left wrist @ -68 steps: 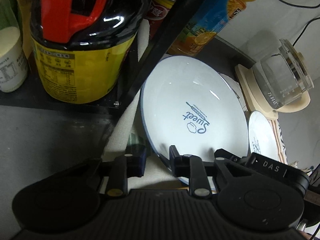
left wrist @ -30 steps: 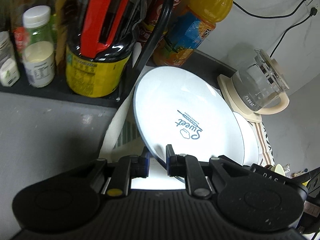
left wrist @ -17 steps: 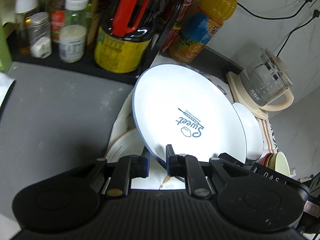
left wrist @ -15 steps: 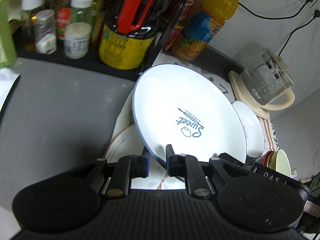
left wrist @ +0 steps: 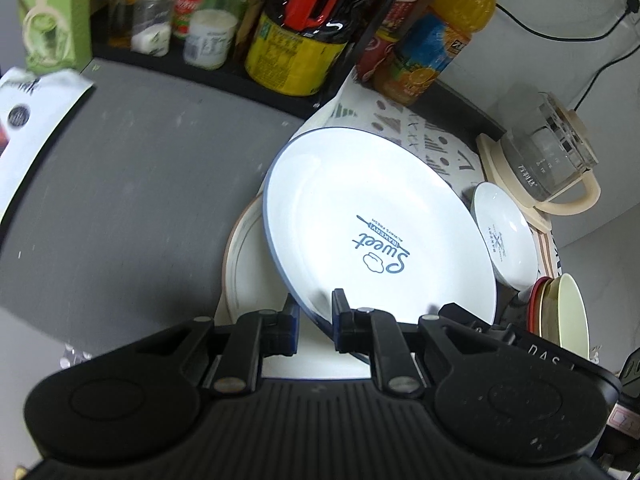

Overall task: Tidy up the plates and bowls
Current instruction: 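Carry the 'Sweet' plate with both grippers over the cream-rimmed plate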

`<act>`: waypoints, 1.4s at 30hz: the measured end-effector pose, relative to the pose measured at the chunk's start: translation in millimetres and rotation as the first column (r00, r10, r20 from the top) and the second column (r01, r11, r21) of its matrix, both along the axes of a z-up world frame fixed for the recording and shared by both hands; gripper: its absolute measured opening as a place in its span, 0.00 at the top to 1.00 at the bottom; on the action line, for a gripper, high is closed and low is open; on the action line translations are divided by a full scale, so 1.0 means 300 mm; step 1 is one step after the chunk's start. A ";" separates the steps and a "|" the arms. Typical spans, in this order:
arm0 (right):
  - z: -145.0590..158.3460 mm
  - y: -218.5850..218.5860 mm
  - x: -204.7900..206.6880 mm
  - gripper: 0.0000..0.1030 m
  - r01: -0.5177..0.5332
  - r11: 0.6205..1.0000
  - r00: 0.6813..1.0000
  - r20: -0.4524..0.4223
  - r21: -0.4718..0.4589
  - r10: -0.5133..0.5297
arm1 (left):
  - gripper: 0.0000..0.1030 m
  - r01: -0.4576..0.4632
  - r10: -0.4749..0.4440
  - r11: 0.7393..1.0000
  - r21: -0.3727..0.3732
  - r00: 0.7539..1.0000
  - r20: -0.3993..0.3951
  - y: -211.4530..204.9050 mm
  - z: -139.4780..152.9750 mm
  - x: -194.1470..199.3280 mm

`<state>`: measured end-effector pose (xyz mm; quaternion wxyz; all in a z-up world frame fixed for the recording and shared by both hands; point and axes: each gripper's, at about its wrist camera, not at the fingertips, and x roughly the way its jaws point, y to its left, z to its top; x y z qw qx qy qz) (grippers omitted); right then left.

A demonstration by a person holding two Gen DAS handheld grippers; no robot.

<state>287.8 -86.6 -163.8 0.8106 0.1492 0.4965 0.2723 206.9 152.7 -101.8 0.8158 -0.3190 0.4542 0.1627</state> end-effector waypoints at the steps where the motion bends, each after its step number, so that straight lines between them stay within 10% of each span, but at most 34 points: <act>1: -0.002 -0.003 -0.006 0.86 -0.007 1.000 1.000 0.001 -0.005 0.007 | 0.86 -0.006 0.006 1.000 -0.002 1.000 -0.002 -0.005 -0.004 -0.010; 42: -0.016 0.009 -0.044 0.87 0.019 0.993 1.000 0.006 -0.121 -0.018 | 0.78 0.079 -0.088 0.994 -0.073 0.987 -0.133 -0.001 -0.093 0.016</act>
